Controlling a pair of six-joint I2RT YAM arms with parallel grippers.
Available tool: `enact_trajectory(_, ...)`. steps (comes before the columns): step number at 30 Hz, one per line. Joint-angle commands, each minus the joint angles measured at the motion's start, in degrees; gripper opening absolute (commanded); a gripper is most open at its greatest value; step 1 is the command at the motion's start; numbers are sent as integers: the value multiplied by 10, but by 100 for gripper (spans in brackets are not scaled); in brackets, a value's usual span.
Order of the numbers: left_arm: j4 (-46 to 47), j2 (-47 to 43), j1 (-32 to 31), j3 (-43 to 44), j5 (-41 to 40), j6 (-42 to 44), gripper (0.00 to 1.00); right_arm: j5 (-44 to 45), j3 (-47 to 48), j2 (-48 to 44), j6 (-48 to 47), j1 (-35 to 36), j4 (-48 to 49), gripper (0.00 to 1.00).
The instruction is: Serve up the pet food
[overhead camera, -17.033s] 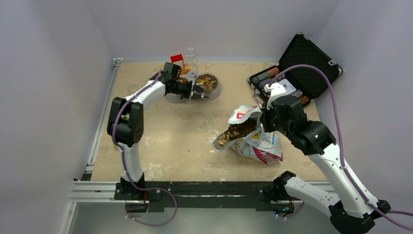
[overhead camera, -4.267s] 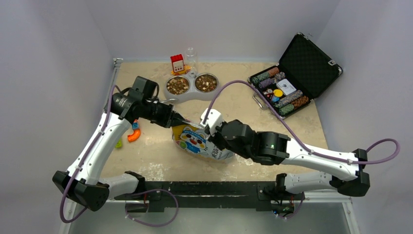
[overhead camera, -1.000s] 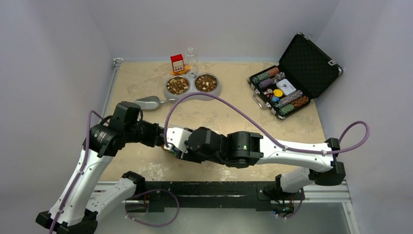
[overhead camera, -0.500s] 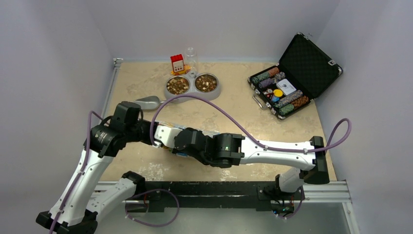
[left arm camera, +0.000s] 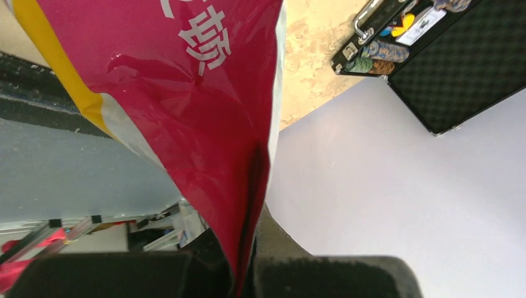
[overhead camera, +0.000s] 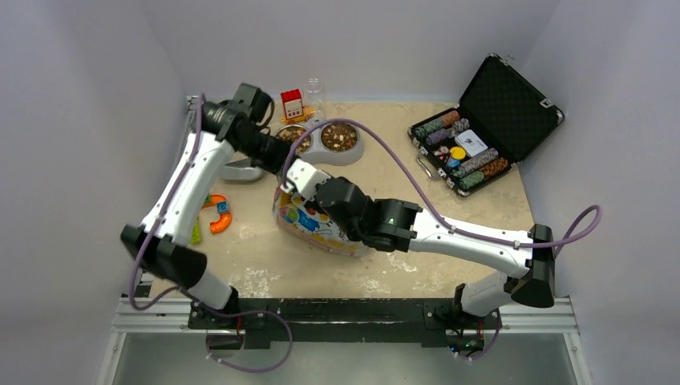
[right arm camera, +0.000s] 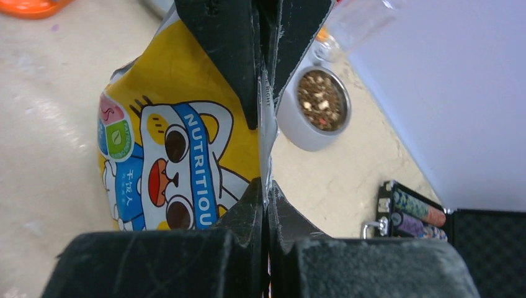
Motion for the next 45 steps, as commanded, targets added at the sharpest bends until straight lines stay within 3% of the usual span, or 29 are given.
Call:
enact_trajectory(1,19,106,20,240,-37,48,0,44,17,-57,8,-41,-104,0)
enact_trajectory(4,8,143,20,291,-32,54,0,19,36,-56,-3,-54,-107,0)
enact_trajectory(7,-9,148,21,286,-48,87,0,-14,43,-42,14,-53,-115,0)
enact_trajectory(14,22,47,59,101,-105,185,0,-75,64,-29,124,-46,-138,0)
enact_trajectory(22,77,-46,100,-58,-101,197,0,-94,51,-15,151,-44,-157,0)
enact_trajectory(33,69,-38,157,-26,-103,221,0,-124,-3,-42,186,-22,-170,0)
enact_trajectory(39,93,-55,162,-47,-98,212,0,-121,-16,-51,197,-11,-184,0)
enact_trajectory(45,71,-32,165,-14,-97,215,0,-100,-41,-80,238,14,-216,0)
